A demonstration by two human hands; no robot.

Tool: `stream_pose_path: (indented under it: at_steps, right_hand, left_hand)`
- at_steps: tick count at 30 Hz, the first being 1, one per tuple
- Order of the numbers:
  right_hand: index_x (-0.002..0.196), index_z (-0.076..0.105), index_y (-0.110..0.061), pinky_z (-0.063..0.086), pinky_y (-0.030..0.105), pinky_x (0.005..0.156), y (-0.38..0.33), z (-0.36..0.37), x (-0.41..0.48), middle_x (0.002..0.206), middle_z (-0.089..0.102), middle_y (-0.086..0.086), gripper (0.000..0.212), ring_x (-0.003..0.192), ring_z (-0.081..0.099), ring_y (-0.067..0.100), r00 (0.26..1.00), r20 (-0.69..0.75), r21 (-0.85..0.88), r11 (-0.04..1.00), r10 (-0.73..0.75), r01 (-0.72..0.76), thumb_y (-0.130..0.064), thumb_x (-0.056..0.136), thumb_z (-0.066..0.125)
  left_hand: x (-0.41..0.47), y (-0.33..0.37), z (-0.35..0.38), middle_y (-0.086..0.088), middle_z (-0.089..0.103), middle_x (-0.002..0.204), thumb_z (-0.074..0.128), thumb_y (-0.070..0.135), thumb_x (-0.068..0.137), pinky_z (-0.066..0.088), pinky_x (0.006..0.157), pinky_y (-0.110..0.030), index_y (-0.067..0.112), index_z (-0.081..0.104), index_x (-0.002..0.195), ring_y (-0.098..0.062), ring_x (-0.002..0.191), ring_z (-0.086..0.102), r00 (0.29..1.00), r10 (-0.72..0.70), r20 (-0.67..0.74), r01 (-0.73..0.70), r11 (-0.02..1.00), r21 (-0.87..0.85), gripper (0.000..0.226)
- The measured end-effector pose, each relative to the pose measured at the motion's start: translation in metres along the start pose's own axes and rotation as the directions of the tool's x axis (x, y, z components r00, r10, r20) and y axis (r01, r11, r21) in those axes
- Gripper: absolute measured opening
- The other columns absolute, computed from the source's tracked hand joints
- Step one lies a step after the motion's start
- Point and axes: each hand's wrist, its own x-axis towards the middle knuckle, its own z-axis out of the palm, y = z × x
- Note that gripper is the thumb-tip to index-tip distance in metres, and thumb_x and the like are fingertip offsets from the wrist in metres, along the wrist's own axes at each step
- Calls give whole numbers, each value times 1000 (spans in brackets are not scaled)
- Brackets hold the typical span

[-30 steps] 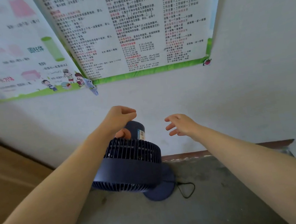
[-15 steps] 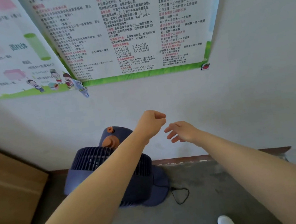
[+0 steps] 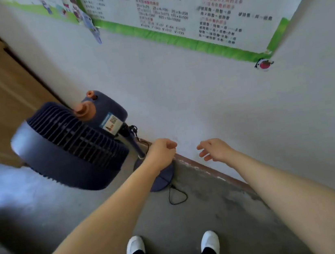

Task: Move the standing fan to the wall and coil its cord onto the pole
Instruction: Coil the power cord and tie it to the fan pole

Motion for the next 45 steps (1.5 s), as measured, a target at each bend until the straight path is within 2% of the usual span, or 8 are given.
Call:
stream_pose_path:
  at_steps: [3, 6, 9, 20, 24, 29, 38, 45]
  right_hand:
    - [106, 65, -6, 48, 34, 83, 11, 10, 13, 102, 70, 12, 35, 91, 66, 30, 997, 57, -72, 996, -46, 50, -27, 96, 38]
    - [102, 67, -3, 50, 34, 84, 26, 33, 28, 101, 72, 14, 32, 82, 66, 24, 994, 92, -84, 995, -54, 62, -25, 94, 45]
    - [106, 65, -5, 50, 34, 88, 45, 57, 45, 101, 72, 12, 30, 81, 65, 20, 987, 157, -99, 994, -38, 54, -27, 95, 47]
    - [100, 68, -14, 51, 33, 89, 155, 148, 156, 97, 72, -1, 24, 90, 65, 16, 982, 170, -174, 978, -82, 112, -27, 94, 48]
    - [101, 68, -18, 48, 29, 84, 210, 191, 228, 104, 71, 0, 17, 95, 64, 17, 971, 220, -222, 964, -96, 145, -18, 89, 56]
    - [105, 68, -18, 45, 24, 85, 283, 247, 326, 110, 70, 1, 19, 102, 63, 18, 963, 234, -283, 938, -134, 200, -17, 88, 61]
    - [120, 57, -10, 42, 27, 94, 380, 339, 457, 125, 61, 9, 39, 115, 57, 23, 945, 284, -441, 853, -161, 278, -21, 84, 67]
    - [101, 55, -33, 48, 29, 78, 401, 358, 464, 108, 65, -5, 27, 101, 63, 19, 977, 139, -647, 732, -162, 213, -46, 79, 64]
  left_hand:
    - [-2, -35, 16, -8, 66, 113, 49, 9, 95, 47, 85, -33, 7, 64, 118, -22, 104, 59, 993, -117, -24, 116, 993, -34, 27]
    - [0, -69, 30, -11, 64, 112, 52, 9, 94, 46, 95, -38, 2, 64, 117, -25, 107, 58, 980, -199, -28, 198, 979, -55, 27]
    - [9, -102, 45, -11, 63, 122, 54, 11, 93, 45, 96, -34, 7, 66, 113, -27, 116, 56, 971, -234, -38, 233, 971, -47, 24]
    - [102, -245, 123, -1, 69, 106, 58, 16, 90, 47, 82, -27, 15, 70, 103, -18, 99, 62, 955, -287, -73, 290, 956, 36, 18]
    - [154, -303, 169, -6, 65, 98, 48, 8, 92, 48, 86, -32, 11, 66, 95, -26, 100, 61, 971, -239, -12, 235, 941, 243, 19]
    - [230, -377, 222, -12, 66, 109, 46, 5, 90, 48, 86, -36, 4, 66, 105, -30, 101, 60, 979, -182, 90, 123, 885, 450, 24]
    - [330, -491, 270, -4, 63, 122, 56, 18, 91, 41, 85, -24, 15, 62, 120, -21, 108, 58, 988, -157, 9, 138, 894, 426, 30]
    - [328, -516, 284, -5, 59, 131, 55, 18, 93, 41, 95, -29, 14, 58, 127, -22, 118, 54, 975, -203, -93, 219, 948, 232, 34]
